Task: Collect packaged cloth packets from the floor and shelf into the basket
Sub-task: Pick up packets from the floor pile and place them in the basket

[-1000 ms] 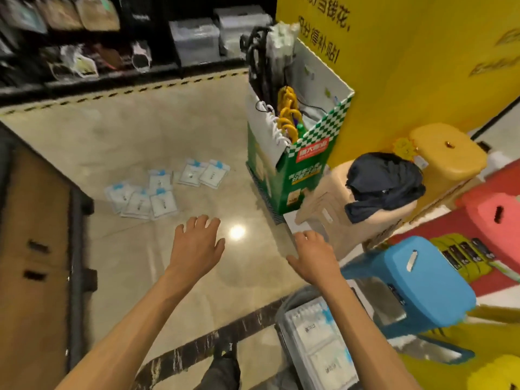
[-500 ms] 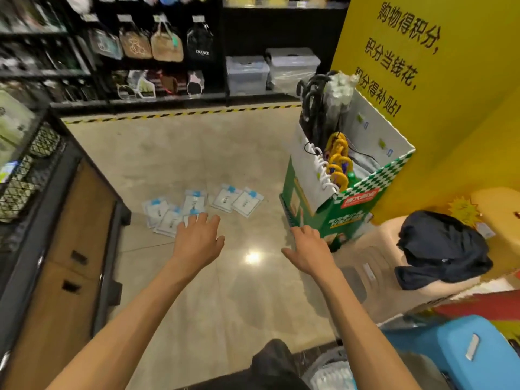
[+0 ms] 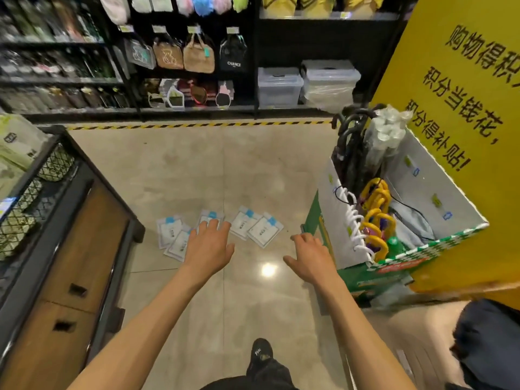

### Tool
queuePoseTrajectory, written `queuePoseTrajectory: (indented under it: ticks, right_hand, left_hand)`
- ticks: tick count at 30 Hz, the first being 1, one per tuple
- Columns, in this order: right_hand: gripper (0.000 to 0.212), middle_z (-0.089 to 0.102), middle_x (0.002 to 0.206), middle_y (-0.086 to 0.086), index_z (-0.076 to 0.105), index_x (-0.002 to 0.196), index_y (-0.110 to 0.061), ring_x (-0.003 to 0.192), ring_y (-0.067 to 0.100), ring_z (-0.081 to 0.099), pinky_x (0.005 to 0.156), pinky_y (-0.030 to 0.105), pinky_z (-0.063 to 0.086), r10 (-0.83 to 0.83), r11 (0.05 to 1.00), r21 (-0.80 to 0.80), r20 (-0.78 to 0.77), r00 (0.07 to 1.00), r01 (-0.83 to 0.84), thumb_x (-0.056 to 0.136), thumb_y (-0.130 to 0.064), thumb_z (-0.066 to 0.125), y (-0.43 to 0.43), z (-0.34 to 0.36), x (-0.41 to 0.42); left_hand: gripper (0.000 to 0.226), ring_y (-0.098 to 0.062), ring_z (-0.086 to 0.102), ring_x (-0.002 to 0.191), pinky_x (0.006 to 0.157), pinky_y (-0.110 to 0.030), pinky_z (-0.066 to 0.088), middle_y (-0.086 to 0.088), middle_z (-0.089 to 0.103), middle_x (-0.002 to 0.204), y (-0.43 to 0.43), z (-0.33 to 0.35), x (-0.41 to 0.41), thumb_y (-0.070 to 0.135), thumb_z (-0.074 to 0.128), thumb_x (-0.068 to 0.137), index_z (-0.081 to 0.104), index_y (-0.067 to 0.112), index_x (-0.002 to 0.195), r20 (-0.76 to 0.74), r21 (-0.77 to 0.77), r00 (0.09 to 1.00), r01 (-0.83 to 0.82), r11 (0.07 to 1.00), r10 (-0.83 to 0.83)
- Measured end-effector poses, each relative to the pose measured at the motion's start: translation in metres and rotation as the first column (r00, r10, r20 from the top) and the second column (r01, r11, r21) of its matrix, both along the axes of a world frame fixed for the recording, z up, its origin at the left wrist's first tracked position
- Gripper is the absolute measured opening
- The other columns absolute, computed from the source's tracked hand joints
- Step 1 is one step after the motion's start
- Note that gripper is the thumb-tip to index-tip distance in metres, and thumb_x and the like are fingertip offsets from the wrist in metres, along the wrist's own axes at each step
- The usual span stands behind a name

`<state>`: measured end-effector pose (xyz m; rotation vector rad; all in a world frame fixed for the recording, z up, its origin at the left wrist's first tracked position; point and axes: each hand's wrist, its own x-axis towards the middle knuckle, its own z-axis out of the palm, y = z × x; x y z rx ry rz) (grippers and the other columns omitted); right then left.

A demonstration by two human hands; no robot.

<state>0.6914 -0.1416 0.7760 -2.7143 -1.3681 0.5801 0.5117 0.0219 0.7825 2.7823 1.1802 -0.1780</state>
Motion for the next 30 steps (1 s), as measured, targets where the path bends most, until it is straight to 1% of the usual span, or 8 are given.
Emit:
queuePoseTrajectory:
  ticks: [2, 5, 9, 12, 15, 19, 24, 30]
  right_hand:
    - [0.063, 0.042, 0.148, 0.009, 0.037, 0.149, -0.016, 0.135, 0.029, 0.040, 0.107, 0.041, 0.038, 0.028, 1.000, -0.008, -0.001, 1.000, -0.028, 0.096, -0.044, 0.054, 0.028, -0.002, 0.026]
    - [0.062, 0.043, 0.146, 0.011, 0.037, 0.148, -0.015, 0.134, 0.030, 0.040, 0.107, 0.042, 0.039, 0.053, 0.998, -0.030, -0.014, 0.998, -0.054, 0.096, -0.044, 0.054, 0.065, -0.004, 0.057]
    - [0.061, 0.044, 0.145, 0.010, 0.039, 0.146, -0.015, 0.133, 0.030, 0.041, 0.103, 0.042, 0.040, 0.041, 0.998, -0.040, -0.044, 0.998, -0.043, 0.096, -0.044, 0.056, 0.111, -0.009, 0.090]
    - [0.061, 0.041, 0.147, 0.010, 0.037, 0.148, -0.016, 0.135, 0.030, 0.038, 0.103, 0.042, 0.038, 0.033, 0.998, -0.050, -0.072, 0.997, -0.036, 0.096, -0.043, 0.055, 0.145, -0.014, 0.111]
    - [0.061, 0.039, 0.149, 0.009, 0.036, 0.149, -0.017, 0.136, 0.030, 0.037, 0.105, 0.043, 0.037, -0.002, 0.999, -0.052, -0.097, 0.995, -0.003, 0.096, -0.042, 0.055, 0.181, -0.022, 0.132]
    - [0.062, 0.039, 0.149, 0.010, 0.036, 0.149, -0.016, 0.136, 0.031, 0.037, 0.105, 0.043, 0.037, -0.058, 0.995, -0.091, -0.103, 0.993, 0.049, 0.097, -0.043, 0.055, 0.228, -0.033, 0.160]
    - [0.060, 0.041, 0.146, 0.012, 0.037, 0.148, -0.014, 0.133, 0.032, 0.039, 0.102, 0.043, 0.039, -0.159, 0.981, -0.130, -0.108, 0.981, 0.144, 0.097, -0.042, 0.055, 0.285, -0.054, 0.192]
    - [0.057, 0.044, 0.141, 0.014, 0.040, 0.145, -0.014, 0.130, 0.033, 0.042, 0.099, 0.044, 0.041, -0.240, 0.959, -0.183, -0.129, 0.962, 0.215, 0.096, -0.041, 0.055, 0.341, -0.101, 0.224]
  left_hand:
    - [0.052, -0.031, 0.045, 0.131, 0.100, -0.044, 0.039, -0.008, 0.050, 0.143, 0.024, 0.000, 0.021, 0.041, 0.050, 0.098, 0.045, 0.020, 0.144, -0.002, -0.004, 1.000, -0.023, 1.000, 0.023]
    - [0.054, -0.030, 0.043, 0.134, 0.103, -0.044, 0.038, -0.008, 0.047, 0.148, 0.057, 0.000, 0.046, 0.042, 0.049, 0.099, 0.041, 0.021, 0.147, -0.022, -0.018, 0.998, -0.057, 0.998, 0.056]
    - [0.052, -0.031, 0.045, 0.131, 0.100, -0.044, 0.039, -0.009, 0.049, 0.144, 0.099, -0.003, 0.074, 0.041, 0.048, 0.099, 0.042, 0.019, 0.146, -0.042, -0.019, 0.997, -0.067, 0.998, 0.066]
    - [0.051, -0.031, 0.046, 0.128, 0.097, -0.044, 0.039, -0.009, 0.051, 0.140, 0.136, -0.008, 0.093, 0.041, 0.047, 0.100, 0.043, 0.019, 0.145, -0.041, -0.042, 0.996, -0.077, 0.996, 0.076]
    - [0.050, -0.030, 0.048, 0.125, 0.095, -0.042, 0.040, -0.009, 0.052, 0.138, 0.177, -0.020, 0.115, 0.041, 0.046, 0.100, 0.044, 0.019, 0.144, -0.051, -0.052, 0.997, -0.062, 0.997, 0.059]
    - [0.050, -0.030, 0.047, 0.127, 0.098, -0.042, 0.038, -0.009, 0.051, 0.139, 0.233, -0.035, 0.150, 0.042, 0.048, 0.100, 0.044, 0.019, 0.144, -0.067, -0.089, 0.998, -0.018, 0.996, 0.012]
    - [0.050, -0.031, 0.049, 0.124, 0.096, -0.043, 0.039, -0.011, 0.053, 0.136, 0.306, -0.061, 0.190, 0.043, 0.048, 0.100, 0.045, 0.017, 0.143, -0.076, -0.133, 0.996, 0.036, 0.991, -0.046]
    - [0.051, -0.034, 0.046, 0.127, 0.099, -0.047, 0.038, -0.013, 0.051, 0.139, 0.377, -0.106, 0.240, 0.043, 0.047, 0.101, 0.044, 0.017, 0.144, -0.114, -0.198, 0.987, 0.088, 0.976, -0.112]
